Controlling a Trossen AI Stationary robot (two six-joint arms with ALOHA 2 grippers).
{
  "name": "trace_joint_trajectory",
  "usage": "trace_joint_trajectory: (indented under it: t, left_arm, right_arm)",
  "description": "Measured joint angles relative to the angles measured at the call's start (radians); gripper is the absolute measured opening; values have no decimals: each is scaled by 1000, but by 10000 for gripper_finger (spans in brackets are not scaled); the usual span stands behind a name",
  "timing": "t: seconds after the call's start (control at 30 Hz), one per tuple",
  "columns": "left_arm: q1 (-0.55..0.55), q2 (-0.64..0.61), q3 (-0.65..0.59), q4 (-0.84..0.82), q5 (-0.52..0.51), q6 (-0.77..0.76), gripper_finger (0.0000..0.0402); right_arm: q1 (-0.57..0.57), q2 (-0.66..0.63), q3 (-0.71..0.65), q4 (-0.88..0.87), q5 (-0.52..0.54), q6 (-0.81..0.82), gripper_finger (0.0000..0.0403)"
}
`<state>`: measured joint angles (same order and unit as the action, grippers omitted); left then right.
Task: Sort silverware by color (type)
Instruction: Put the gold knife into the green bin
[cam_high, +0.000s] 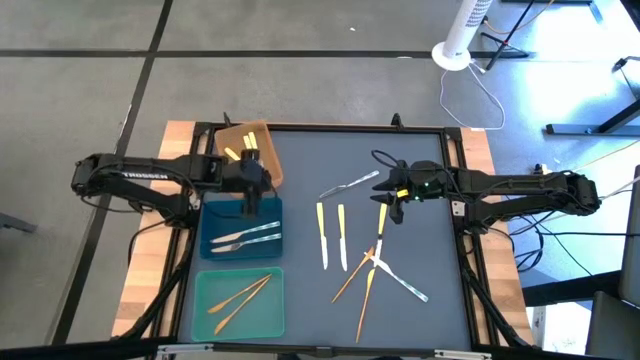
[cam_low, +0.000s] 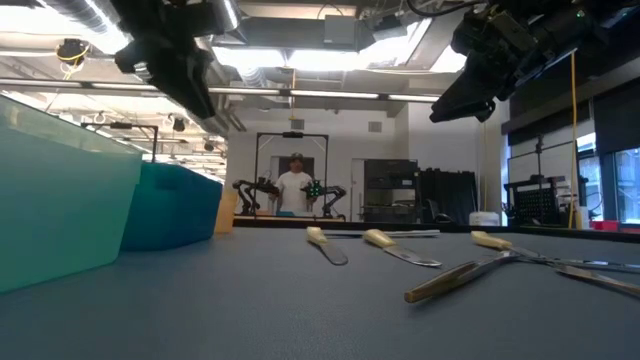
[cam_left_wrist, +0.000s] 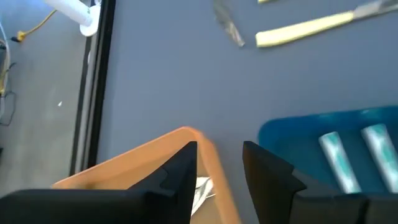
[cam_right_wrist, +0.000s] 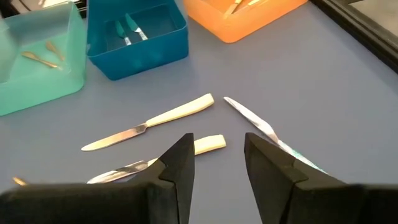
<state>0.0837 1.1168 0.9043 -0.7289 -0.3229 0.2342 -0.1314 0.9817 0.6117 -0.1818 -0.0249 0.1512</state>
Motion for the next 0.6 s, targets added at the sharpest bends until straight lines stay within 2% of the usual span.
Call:
trace_joint_trajectory:
  t: [0.27,0.43,0.6]
  left_arm:
    - [-89,0,0,163,0,-101,124]
    - [-134,3,0,303,-1,-121,124]
    - [-175,25,2,461,-2,-251,124]
  right_arm:
    - [1,0,0,0,-118,-2,129]
    - [1,0,0,0,-137,-2,129]
    - [1,0,0,0,-143,-3,129]
